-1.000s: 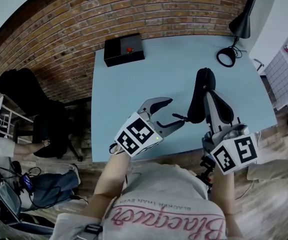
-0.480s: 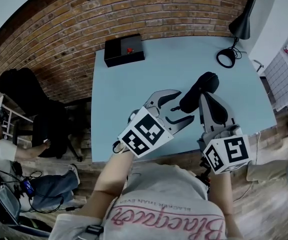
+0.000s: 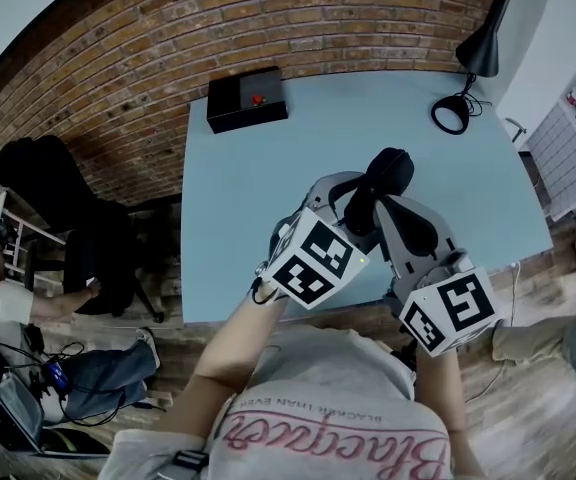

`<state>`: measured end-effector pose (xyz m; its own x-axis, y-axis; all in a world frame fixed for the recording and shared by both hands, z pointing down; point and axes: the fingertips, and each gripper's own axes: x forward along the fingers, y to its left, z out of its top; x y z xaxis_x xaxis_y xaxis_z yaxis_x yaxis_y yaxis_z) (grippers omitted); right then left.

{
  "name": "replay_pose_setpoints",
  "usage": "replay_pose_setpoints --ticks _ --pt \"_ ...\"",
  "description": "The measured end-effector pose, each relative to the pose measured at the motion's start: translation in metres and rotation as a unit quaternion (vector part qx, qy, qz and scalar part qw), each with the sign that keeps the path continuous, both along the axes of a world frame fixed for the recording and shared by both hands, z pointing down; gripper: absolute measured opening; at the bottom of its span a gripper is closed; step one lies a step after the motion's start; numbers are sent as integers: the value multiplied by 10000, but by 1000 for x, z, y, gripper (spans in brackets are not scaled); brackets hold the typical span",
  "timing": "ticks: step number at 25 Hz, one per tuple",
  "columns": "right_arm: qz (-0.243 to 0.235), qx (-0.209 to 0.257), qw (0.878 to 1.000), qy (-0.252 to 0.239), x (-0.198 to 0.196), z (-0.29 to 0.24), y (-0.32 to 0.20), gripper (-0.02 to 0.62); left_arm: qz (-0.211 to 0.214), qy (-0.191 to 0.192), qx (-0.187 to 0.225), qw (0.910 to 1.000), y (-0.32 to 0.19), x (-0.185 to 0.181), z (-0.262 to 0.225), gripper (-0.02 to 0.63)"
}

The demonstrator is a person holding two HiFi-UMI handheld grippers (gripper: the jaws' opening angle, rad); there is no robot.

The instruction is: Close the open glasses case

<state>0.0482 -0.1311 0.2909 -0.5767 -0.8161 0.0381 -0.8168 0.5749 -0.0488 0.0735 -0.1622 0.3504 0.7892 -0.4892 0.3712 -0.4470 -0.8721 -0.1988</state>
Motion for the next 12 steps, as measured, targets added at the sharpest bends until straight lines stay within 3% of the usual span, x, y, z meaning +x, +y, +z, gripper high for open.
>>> replay_pose_setpoints --ticks 5,8,12 --pt "-269 -211 9989 -334 -4 -1 5 18 -87 229 136 9996 -4 2 -9 305" --pt "-268 -140 9992 -279 -4 -2 7 18 -118 205 279 9993 -4 0 -12 295" --pt "45 101 9989 451 3 -2 7 18 -216 -539 635 9963 -7 -7 -3 276"
